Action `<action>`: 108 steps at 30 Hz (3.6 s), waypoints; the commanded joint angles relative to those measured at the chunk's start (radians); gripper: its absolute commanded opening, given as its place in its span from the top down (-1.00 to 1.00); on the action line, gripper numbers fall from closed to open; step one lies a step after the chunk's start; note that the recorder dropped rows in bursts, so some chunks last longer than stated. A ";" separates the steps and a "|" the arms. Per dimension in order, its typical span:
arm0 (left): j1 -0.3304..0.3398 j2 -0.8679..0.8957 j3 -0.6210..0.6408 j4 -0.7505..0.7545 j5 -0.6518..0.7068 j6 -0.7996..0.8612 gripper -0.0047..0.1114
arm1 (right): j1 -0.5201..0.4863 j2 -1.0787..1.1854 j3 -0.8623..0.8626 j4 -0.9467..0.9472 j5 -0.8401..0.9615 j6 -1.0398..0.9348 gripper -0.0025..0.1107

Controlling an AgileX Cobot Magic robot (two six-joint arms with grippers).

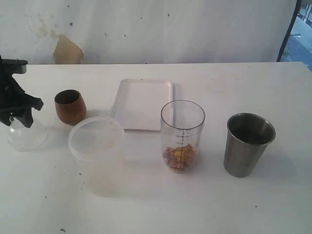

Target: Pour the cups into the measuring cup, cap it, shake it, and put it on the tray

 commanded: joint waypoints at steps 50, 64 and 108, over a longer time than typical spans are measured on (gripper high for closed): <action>-0.608 -0.179 -0.476 -0.014 0.306 -0.224 0.92 | 0.006 -0.006 0.004 -0.003 -0.006 -0.001 0.96; -0.717 -0.047 -0.600 0.058 0.306 -0.244 0.92 | 0.006 -0.006 0.004 -0.003 -0.006 -0.001 0.96; -0.716 -0.556 -0.057 0.405 0.306 -0.357 0.92 | 0.006 -0.006 0.004 -0.003 -0.006 -0.001 0.96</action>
